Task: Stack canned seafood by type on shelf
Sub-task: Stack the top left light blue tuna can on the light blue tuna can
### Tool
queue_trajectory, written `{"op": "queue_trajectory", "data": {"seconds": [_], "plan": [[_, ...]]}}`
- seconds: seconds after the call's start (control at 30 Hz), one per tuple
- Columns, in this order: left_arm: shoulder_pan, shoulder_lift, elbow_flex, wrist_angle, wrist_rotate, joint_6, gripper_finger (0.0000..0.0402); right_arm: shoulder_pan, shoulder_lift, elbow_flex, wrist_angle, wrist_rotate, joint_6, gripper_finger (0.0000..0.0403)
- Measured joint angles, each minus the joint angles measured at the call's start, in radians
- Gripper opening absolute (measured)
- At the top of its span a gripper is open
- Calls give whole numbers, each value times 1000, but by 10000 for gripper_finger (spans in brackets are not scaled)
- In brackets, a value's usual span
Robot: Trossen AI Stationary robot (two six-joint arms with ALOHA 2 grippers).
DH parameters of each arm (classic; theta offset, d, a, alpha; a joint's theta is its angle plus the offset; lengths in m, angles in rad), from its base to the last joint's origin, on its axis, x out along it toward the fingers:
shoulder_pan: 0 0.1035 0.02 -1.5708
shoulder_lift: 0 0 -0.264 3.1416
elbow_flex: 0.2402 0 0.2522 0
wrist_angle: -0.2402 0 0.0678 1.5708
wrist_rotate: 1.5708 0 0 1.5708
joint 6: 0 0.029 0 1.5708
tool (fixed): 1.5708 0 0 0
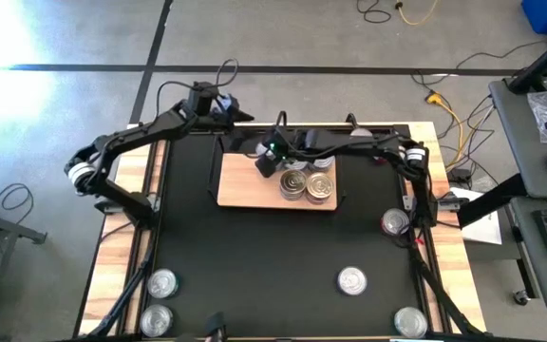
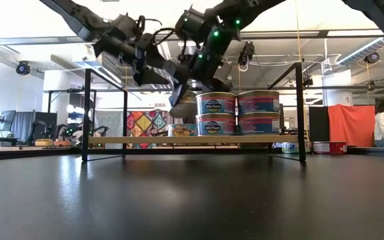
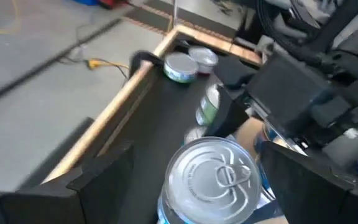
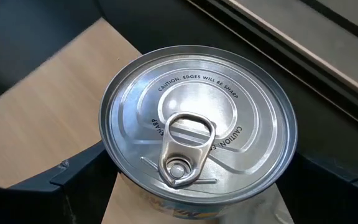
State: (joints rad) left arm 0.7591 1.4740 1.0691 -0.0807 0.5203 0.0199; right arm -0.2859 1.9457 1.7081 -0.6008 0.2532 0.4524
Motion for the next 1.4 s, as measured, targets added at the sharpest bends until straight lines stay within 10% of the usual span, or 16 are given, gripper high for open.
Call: {"op": "queue_trajectory", "data": {"seconds": [1.0, 1.4], "plan": [[-12, 161, 0, -14, 43, 292, 319, -2, 17, -97, 120, -25, 9, 364], [-7, 161, 0, 3, -6, 563, 117, -2, 18, -97, 115, -26, 19, 364]]}}
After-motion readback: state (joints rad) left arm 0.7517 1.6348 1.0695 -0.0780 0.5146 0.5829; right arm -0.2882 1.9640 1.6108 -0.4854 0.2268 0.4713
